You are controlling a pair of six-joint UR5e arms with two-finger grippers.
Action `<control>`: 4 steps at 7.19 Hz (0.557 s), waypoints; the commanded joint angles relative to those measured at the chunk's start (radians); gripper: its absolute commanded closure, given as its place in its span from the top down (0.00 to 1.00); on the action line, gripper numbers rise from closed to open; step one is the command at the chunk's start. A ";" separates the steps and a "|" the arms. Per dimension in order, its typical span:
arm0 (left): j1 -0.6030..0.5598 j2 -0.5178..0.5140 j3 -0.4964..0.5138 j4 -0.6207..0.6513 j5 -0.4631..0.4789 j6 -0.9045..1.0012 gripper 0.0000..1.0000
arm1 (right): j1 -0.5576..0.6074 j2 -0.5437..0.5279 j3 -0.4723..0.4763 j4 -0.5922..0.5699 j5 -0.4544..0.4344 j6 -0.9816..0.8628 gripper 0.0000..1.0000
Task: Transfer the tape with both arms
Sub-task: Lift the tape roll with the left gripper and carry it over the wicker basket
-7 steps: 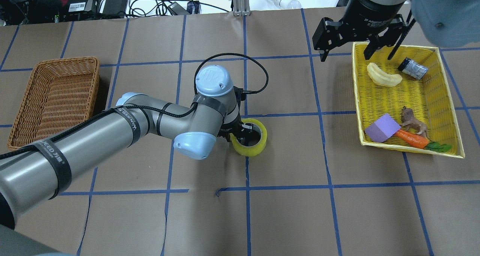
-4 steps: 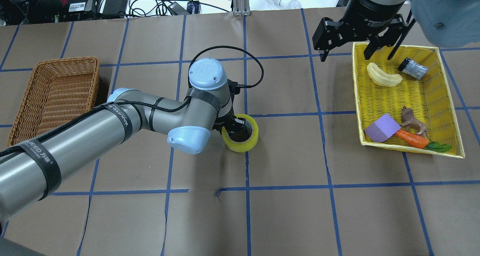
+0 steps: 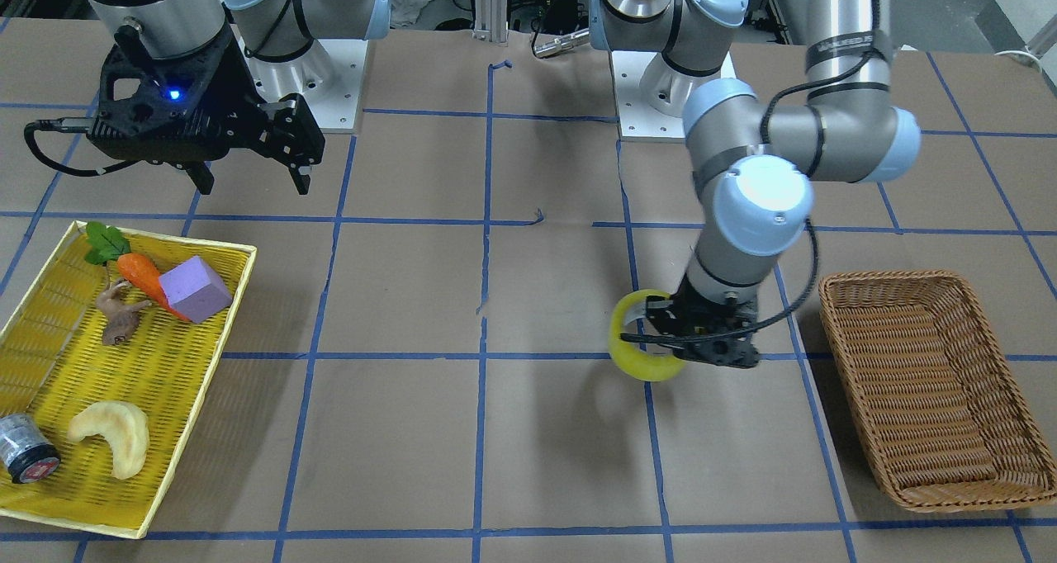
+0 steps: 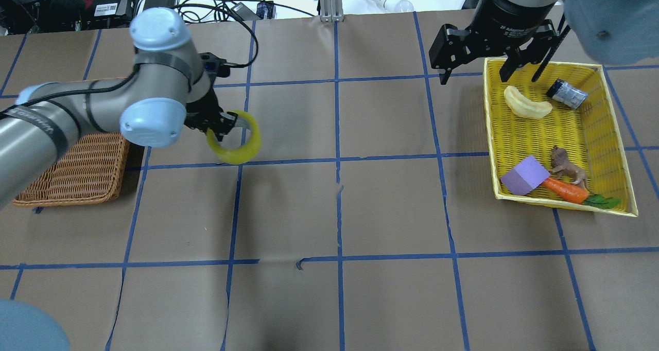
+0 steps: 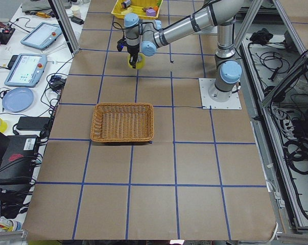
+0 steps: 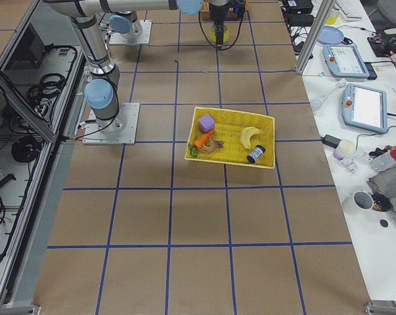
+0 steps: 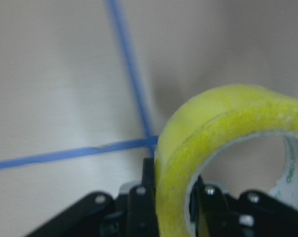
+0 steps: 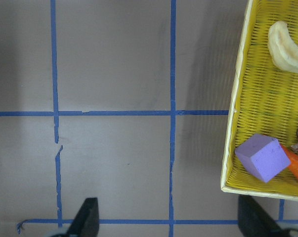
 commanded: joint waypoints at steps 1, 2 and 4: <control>0.216 0.019 0.010 0.006 0.002 0.237 0.00 | 0.000 0.001 0.000 -0.001 0.002 0.000 1.00; 0.321 0.018 0.010 0.047 -0.001 0.373 0.00 | 0.000 0.001 0.000 0.002 -0.001 0.000 1.00; 0.518 -0.011 0.013 0.142 -0.004 0.640 0.00 | 0.002 0.001 0.002 0.000 0.004 0.001 1.00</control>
